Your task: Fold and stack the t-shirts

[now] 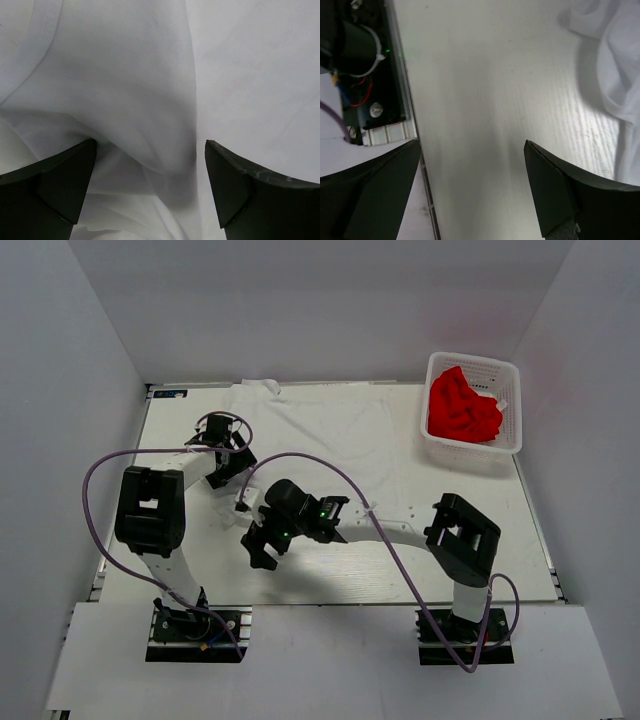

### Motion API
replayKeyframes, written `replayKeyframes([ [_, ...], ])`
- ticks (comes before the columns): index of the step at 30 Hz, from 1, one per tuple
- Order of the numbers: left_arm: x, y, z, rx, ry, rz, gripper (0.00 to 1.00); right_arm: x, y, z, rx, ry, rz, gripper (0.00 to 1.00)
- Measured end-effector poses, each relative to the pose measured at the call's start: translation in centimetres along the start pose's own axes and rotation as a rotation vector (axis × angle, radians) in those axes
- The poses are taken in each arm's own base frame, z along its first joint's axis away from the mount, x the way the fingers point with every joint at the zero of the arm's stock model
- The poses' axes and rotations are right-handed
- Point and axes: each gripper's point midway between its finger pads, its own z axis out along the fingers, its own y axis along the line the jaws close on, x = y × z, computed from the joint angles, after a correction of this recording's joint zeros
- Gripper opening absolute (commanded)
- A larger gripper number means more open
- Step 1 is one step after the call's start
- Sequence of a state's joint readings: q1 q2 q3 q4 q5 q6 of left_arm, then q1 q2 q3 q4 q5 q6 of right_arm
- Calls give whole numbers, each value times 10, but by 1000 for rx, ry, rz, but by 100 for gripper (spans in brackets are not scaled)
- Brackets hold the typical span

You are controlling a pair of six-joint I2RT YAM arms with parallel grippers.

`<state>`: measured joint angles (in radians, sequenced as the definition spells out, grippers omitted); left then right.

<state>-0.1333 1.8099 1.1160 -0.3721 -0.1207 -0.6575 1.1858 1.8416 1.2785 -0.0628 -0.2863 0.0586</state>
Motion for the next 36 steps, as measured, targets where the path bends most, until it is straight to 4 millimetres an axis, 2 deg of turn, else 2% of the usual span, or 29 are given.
replayKeyframes([
  [4,1,1,-2,0,2,11,100,5,-19,-6,97,-4,40,90],
  [9,5,3,-14,-8,19,33,100,12,-60,-32,267,-32,166,90],
  [13,1,-1,-40,20,-8,37,100,24,-117,-73,445,-100,348,90],
  [16,-1,0,-70,55,-47,17,100,50,-161,-110,587,-133,506,90],
  [19,11,11,-92,71,-56,-10,100,75,-189,-130,690,-139,617,90],
  [26,81,61,-114,20,50,-69,100,120,-205,-144,761,-106,777,90],
  [31,107,80,-124,20,64,-101,100,143,-219,-154,798,-93,866,90],
  [34,116,84,-120,7,92,-114,100,144,-225,-159,804,-107,891,90],
  [36,117,80,-116,22,102,-123,100,145,-227,-161,805,-112,899,90],
])
